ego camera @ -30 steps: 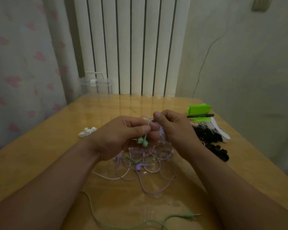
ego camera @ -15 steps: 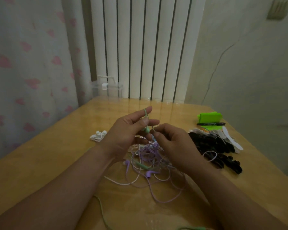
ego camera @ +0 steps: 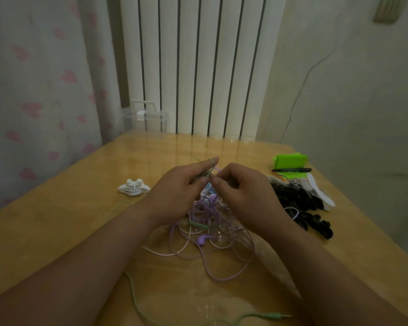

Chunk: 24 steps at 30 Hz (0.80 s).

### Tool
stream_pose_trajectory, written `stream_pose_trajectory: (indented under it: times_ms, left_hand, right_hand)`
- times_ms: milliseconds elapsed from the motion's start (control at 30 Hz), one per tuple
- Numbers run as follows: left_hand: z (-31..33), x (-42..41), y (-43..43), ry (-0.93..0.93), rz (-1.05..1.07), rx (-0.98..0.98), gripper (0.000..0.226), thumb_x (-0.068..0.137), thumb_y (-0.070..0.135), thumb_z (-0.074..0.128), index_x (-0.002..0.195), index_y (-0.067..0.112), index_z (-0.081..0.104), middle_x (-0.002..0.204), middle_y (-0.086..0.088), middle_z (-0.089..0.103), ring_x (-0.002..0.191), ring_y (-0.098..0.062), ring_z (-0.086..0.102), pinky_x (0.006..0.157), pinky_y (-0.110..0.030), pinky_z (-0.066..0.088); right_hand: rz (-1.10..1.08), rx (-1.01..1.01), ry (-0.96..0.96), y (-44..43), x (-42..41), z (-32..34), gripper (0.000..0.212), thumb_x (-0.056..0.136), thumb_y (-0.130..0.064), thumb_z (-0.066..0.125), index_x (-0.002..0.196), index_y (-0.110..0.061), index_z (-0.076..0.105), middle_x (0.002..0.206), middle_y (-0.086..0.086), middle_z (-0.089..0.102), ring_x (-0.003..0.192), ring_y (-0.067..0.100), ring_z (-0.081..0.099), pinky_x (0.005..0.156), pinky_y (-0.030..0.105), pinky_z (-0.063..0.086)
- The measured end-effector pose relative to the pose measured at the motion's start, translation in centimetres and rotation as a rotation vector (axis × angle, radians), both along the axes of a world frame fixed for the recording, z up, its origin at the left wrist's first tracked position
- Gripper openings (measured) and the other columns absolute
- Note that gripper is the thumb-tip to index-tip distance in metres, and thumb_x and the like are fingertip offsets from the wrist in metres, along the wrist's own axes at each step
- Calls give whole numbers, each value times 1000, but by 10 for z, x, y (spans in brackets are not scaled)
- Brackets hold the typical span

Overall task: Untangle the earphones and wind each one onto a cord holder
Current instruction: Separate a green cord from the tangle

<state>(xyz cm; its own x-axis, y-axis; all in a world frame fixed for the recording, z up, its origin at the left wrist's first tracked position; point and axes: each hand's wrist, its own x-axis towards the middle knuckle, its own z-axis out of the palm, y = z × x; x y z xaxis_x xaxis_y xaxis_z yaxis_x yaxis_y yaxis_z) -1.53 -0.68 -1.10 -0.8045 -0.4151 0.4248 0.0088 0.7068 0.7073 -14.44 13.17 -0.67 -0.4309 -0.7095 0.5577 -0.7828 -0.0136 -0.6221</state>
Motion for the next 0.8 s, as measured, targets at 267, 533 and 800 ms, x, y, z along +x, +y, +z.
stream_pose_trajectory:
  times_ms: [267, 533, 800]
  left_hand:
    - [10, 6, 5, -189, -112, 14, 49, 110, 13, 46, 149, 42, 52, 93, 4, 71, 68, -10, 56, 68, -34, 51]
    - [22, 15, 10, -143, -256, 49, 32, 111, 17, 46, 134, 24, 68, 110, 15, 75, 104, -2, 68, 91, -28, 53]
    - [24, 13, 6, 136, -362, 489, 42, 104, 21, 54, 145, 27, 61, 105, -26, 64, 68, -15, 46, 70, -24, 46]
  right_hand:
    - [124, -57, -183, 10, -4, 18, 9, 101, -12, 63, 101, -20, 68, 85, 3, 66, 67, 19, 62, 58, 38, 57]
    - [156, -152, -297, 12, -12, 24, 9, 102, -7, 63, 107, -12, 68, 91, 4, 69, 73, 0, 65, 64, 15, 49]
    - [180, -31, -487, 5, -5, 7, 19, 106, -26, 58, 111, -16, 73, 73, -7, 65, 52, 3, 45, 50, 20, 36]
